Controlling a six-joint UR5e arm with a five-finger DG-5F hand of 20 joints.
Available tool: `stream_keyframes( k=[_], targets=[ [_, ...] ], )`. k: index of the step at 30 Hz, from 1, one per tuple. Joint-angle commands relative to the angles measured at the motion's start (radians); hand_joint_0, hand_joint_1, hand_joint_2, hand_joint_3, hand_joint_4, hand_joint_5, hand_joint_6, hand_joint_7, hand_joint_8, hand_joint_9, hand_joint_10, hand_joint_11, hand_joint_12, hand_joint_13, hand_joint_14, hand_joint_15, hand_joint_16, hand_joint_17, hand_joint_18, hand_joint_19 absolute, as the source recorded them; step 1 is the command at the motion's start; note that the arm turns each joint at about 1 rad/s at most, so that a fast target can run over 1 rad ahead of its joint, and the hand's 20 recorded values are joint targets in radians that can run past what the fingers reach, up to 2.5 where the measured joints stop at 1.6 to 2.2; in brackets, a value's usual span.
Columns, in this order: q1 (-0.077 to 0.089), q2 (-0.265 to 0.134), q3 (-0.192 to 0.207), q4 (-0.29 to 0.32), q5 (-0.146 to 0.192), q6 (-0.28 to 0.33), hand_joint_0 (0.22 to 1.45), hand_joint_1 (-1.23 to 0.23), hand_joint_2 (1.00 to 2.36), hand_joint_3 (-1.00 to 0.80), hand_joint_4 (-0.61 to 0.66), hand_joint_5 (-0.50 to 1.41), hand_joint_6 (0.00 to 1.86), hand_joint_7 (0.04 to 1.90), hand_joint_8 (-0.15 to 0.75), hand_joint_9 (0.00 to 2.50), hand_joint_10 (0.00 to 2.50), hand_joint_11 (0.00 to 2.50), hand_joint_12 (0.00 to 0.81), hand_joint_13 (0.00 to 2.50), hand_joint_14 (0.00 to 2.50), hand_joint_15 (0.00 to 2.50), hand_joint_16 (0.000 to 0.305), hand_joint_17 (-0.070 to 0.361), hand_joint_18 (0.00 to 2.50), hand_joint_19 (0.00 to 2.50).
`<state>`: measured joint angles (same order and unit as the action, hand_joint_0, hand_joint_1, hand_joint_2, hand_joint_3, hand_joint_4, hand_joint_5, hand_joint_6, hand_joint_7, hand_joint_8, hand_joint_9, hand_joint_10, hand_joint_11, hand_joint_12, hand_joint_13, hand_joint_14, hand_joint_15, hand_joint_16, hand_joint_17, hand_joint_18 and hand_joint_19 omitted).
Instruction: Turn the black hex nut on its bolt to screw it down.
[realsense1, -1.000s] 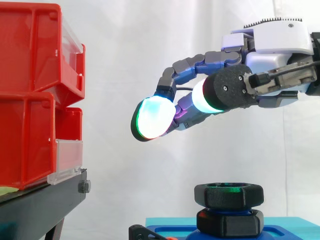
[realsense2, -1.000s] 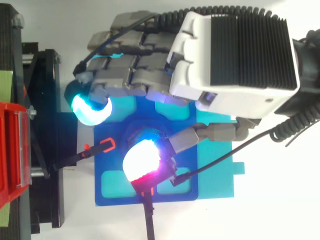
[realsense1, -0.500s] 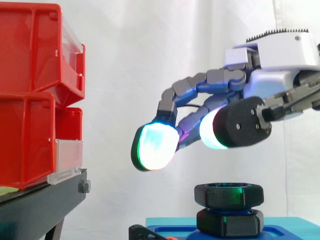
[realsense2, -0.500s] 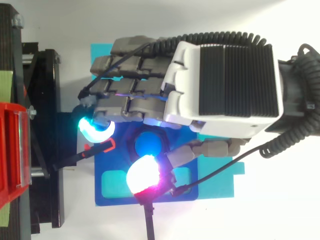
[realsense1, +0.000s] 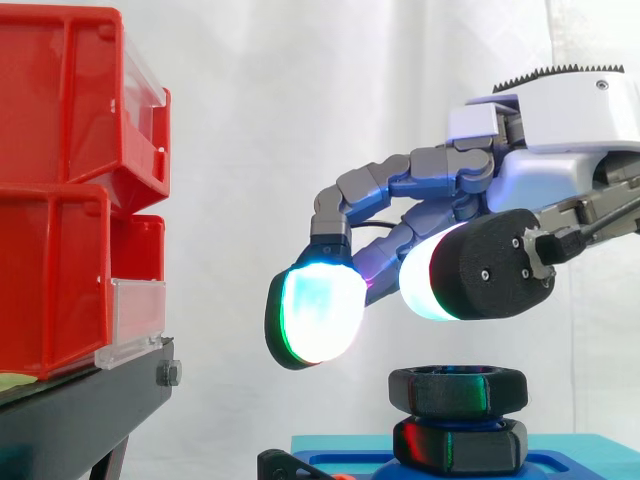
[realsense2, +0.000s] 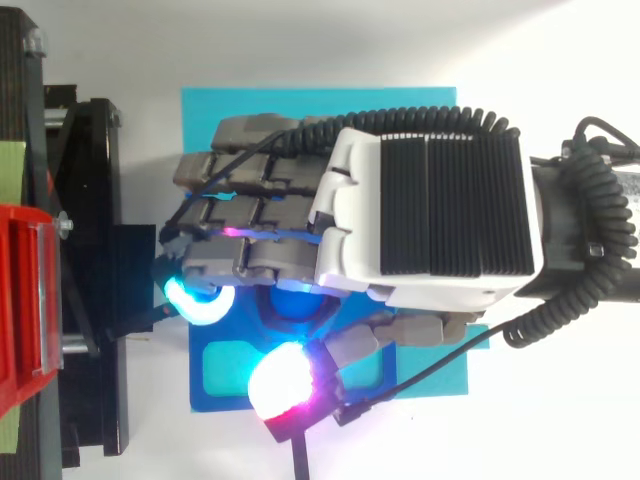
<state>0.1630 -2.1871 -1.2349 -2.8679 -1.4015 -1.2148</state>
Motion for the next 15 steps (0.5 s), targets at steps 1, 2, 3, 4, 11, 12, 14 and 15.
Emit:
stream_keyframes(
  k=[1, 2, 3, 4, 11, 12, 14, 15],
  targets=[
    [0.004, 0.000, 0.000, -0.001, -0.008, 0.000, 0.46, -0.50, 1.00, -0.50, 0.15, -0.14, 0.50, 1.14, 0.220, 0.51, 0.00, 0.08, 0.324, 0.39, 0.01, 0.16, 0.053, 0.120, 0.27, 0.23],
    [0.004, 0.000, 0.000, -0.001, -0.008, 0.001, 0.46, -0.48, 1.00, -0.50, 0.16, -0.13, 0.50, 1.14, 0.220, 0.51, 0.00, 0.07, 0.325, 0.39, 0.01, 0.15, 0.053, 0.120, 0.27, 0.24],
    [0.006, 0.000, 0.000, 0.002, -0.008, 0.001, 0.46, -0.40, 1.00, -0.50, 0.16, -0.13, 0.50, 1.13, 0.226, 0.51, 0.00, 0.08, 0.327, 0.39, 0.01, 0.16, 0.054, 0.121, 0.27, 0.23],
    [0.007, 0.000, 0.000, 0.002, -0.010, 0.001, 0.46, -0.37, 1.00, -0.50, 0.16, -0.13, 0.50, 1.14, 0.226, 0.51, 0.00, 0.08, 0.328, 0.39, 0.01, 0.16, 0.054, 0.121, 0.27, 0.24],
    [0.010, -0.025, 0.000, 0.009, -0.028, 0.012, 0.46, -0.28, 1.00, -0.50, 0.16, -0.13, 0.50, 1.12, 0.231, 0.52, 0.00, 0.08, 0.329, 0.39, 0.01, 0.16, 0.054, 0.122, 0.26, 0.24],
    [0.010, -0.029, 0.000, 0.013, -0.031, 0.017, 0.46, -0.28, 1.00, -0.50, 0.16, -0.12, 0.50, 1.12, 0.232, 0.52, 0.00, 0.08, 0.330, 0.39, 0.01, 0.16, 0.055, 0.123, 0.26, 0.24],
    [0.010, -0.031, 0.002, 0.025, -0.037, 0.028, 0.46, -0.28, 1.00, -0.50, 0.16, -0.12, 0.50, 1.12, 0.232, 0.52, 0.00, 0.08, 0.331, 0.39, 0.01, 0.16, 0.054, 0.122, 0.27, 0.24],
    [0.010, -0.031, 0.002, 0.036, -0.037, 0.029, 0.46, -0.29, 1.00, -0.50, 0.16, -0.12, 0.50, 1.12, 0.232, 0.53, 0.00, 0.08, 0.332, 0.39, 0.01, 0.16, 0.054, 0.122, 0.27, 0.24]
  ],
)
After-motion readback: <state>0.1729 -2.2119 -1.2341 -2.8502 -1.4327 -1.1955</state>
